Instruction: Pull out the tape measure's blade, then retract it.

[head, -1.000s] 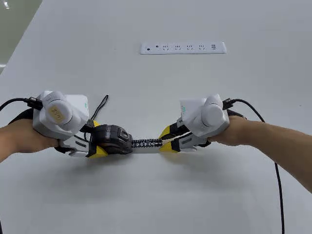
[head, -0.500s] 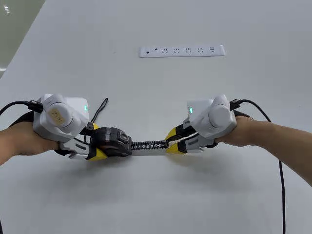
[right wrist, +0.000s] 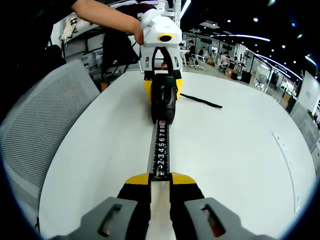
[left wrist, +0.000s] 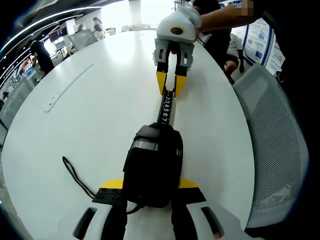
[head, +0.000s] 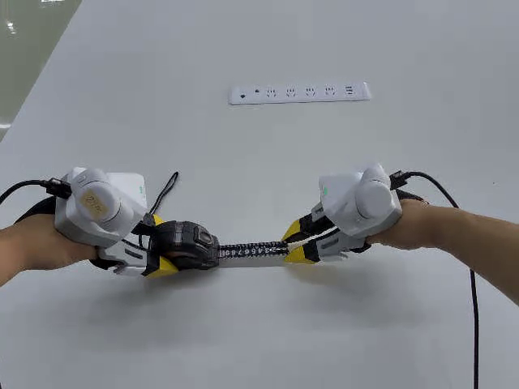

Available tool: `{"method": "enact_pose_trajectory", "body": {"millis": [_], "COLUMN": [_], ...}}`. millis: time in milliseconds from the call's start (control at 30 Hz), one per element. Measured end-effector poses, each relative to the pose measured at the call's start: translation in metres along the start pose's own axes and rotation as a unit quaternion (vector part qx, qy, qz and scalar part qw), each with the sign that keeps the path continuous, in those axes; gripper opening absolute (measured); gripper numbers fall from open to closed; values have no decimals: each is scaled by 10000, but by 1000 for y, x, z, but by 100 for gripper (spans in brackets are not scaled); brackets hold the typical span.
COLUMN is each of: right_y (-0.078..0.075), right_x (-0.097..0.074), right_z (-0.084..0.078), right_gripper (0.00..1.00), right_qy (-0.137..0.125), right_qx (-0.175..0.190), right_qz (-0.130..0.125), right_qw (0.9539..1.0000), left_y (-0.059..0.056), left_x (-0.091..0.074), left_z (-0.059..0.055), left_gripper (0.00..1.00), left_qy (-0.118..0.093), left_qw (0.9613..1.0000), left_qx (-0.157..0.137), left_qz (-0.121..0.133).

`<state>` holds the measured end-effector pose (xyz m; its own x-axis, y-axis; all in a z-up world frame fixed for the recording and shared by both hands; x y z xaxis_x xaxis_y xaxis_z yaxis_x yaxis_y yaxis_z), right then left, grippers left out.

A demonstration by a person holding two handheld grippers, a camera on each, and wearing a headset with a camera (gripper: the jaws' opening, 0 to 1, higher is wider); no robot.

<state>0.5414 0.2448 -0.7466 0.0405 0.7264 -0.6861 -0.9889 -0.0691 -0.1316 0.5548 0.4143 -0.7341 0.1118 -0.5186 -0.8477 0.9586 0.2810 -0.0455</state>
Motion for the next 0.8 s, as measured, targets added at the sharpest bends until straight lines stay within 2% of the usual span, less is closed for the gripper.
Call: {"method": "enact_pose_trajectory", "body": {"millis": [800], "right_y": [1], "right_x": [-19], "right_z": [-16], "right_gripper": [12], "right_qy": [74], "right_qx": [6], "right_qz": [-46], "right_qw": [10000], "left_y": [0], "left_x": [0], "left_z": [1], "left_gripper": [31], "left_qy": [-2], "left_qw": [10000], "left_qx": [-51], "left_qz": [-13]}}
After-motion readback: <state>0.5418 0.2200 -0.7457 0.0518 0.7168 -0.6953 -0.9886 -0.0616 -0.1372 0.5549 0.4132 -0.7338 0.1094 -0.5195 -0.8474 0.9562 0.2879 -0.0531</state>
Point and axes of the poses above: the centre of the closed fingertips' face, and the gripper's own axes: x roughly forward along the fingers, y roughly to its left, z roughly out of its top, the point moved 2 cm from there along -x, roughly backward along the fingers, and after that the axes turned 7 degrees about -x, right-handed, at the moved point
